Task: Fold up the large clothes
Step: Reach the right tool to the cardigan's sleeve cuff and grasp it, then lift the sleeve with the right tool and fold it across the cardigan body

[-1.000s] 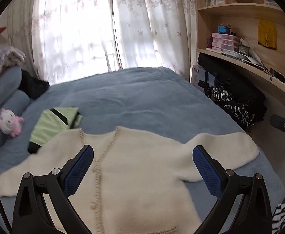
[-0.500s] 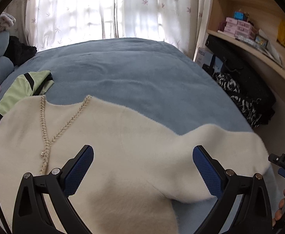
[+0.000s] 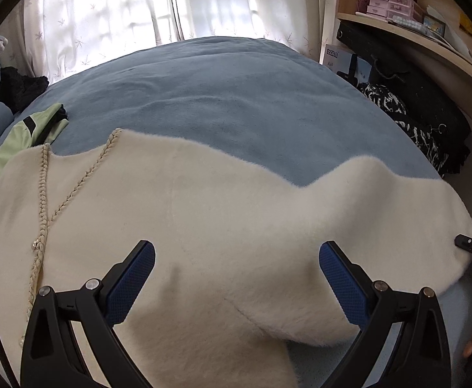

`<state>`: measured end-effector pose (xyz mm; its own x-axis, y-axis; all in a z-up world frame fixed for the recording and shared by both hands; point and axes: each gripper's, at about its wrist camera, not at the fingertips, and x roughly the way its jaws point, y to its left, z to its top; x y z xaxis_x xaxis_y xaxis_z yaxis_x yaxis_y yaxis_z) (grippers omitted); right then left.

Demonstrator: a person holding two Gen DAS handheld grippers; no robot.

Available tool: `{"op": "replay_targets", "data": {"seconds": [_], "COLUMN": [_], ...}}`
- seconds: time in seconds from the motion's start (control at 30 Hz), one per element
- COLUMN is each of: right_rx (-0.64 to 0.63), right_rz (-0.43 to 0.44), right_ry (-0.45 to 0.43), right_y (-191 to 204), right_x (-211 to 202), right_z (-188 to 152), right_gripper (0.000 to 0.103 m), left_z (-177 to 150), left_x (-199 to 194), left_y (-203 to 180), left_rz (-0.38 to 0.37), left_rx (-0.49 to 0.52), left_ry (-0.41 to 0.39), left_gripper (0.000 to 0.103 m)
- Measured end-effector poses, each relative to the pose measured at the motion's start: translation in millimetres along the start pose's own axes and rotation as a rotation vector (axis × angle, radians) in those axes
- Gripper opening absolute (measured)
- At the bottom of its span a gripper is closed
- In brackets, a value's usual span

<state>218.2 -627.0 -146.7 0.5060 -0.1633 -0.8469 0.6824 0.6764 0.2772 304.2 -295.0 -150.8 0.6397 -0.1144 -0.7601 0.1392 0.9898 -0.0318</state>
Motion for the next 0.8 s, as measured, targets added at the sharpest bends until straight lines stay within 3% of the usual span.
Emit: {"op": "replay_targets", "data": {"seconds": [0.17, 0.37, 0.57, 0.8], "right_rx": [-0.113, -0.332, -0.525, -0.690], "right_rz": [0.036, 0.278, 0.477, 0.537], "right_ry": [-0.163, -0.287, -0.240, -0.075], "right_y": [36, 124, 208, 267], "right_x": [-38, -118, -154, -125], "right_z": [0, -30, -87, -178], "right_gripper": [0.008, 0.008, 0.008, 0.008], "left_z": [5, 11, 9, -6], "left_x": [-9, -36, -65, -80], "left_y": [8, 31, 79, 168], "left_rz": [0.006, 0.013, 0.042, 0.038], "left_rx": [-0.025, -0.047, -0.063, -0.154], "left_ry": [0.010, -0.022, -0.032, 0.005], "left_gripper": [0.101, 0.101, 0.101, 0.101]}}
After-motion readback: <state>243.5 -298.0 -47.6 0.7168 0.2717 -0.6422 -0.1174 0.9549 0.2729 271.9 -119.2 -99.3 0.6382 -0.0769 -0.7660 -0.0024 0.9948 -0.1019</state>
